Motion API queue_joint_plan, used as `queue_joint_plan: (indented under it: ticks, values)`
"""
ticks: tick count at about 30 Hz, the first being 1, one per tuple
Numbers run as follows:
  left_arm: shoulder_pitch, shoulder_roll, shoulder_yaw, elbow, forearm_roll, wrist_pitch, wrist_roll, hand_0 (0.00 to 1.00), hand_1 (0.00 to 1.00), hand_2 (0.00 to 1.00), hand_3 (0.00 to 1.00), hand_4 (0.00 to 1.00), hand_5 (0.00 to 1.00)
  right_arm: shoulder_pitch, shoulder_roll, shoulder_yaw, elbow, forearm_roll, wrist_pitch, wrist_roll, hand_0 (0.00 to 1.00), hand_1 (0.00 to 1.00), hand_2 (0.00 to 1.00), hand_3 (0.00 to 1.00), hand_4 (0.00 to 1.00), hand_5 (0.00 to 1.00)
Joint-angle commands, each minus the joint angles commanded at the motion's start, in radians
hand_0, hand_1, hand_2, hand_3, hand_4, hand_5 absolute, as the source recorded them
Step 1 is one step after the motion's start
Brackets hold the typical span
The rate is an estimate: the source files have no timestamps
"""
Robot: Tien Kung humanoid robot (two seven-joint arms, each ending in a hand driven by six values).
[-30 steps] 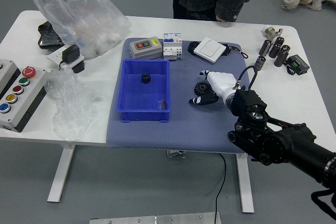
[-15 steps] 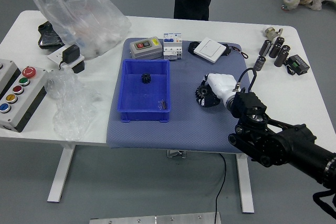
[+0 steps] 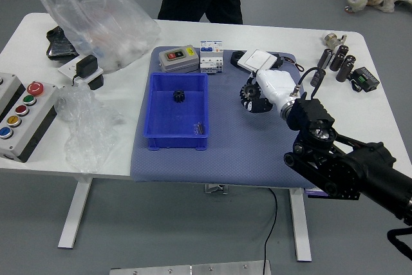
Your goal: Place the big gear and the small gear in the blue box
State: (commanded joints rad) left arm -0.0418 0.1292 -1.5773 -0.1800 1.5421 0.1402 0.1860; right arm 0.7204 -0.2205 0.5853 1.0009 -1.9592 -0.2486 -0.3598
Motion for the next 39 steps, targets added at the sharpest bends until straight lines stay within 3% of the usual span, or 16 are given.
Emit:
queue_joint_plan:
  ticks: [8,16,25,31,32,37,38,39]
  values:
    - [0.002,-0.001,-0.002,0.000,0.003,0.000,0.002,0.622,0.519,0.517,0.660,0.696,0.274,0.019,-0.003,0.035,0.126,-0.055,-0.012,-0.006,0.345,0.498,0.307,0.439,0.324,0.050]
    - [0.003,-0.001,-0.001,0.000,0.004,0.000,0.002,0.622,0.517,0.517,0.660,0.696,0.274,0.053,0.042,-0.039,0.201,-0.054,-0.058,0.026,0.342,0.499,0.307,0.447,0.325,0.042]
    - [0.002,0.002,0.001,0.000,0.007,0.000,0.002,0.622,0.520,0.517,0.659,0.696,0.274,0.097,0.092,-0.135,0.189,-0.027,-0.085,0.058,0.343,0.501,0.311,0.461,0.335,0.009]
    - [0.002,0.001,0.000,0.000,0.008,-0.001,0.003,0.622,0.518,0.517,0.660,0.696,0.274,0.105,0.118,-0.195,0.131,-0.028,-0.017,0.041,0.353,0.505,0.317,0.467,0.342,0.002]
    - [0.003,0.000,0.000,0.000,0.008,-0.001,0.004,0.622,0.521,0.516,0.661,0.696,0.274,0.104,0.121,-0.201,0.121,-0.029,-0.005,0.037,0.392,0.557,0.444,0.501,0.433,0.002]
    - [0.003,0.000,0.000,0.000,0.009,-0.001,0.005,0.622,0.521,0.516,0.661,0.696,0.274,0.099,0.129,-0.208,0.076,-0.037,0.039,0.023,0.392,0.557,0.444,0.501,0.433,0.002]
    - [0.003,0.000,0.000,0.000,0.010,-0.001,0.005,0.622,0.521,0.517,0.660,0.696,0.274,0.098,0.130,-0.209,0.071,-0.037,0.043,0.022,0.434,0.619,0.600,0.541,0.475,0.002]
    - [0.003,0.001,0.000,0.000,0.010,-0.001,0.005,0.622,0.521,0.517,0.660,0.696,0.274,0.097,0.131,-0.211,0.067,-0.037,0.045,0.022,0.434,0.619,0.600,0.541,0.475,0.002]
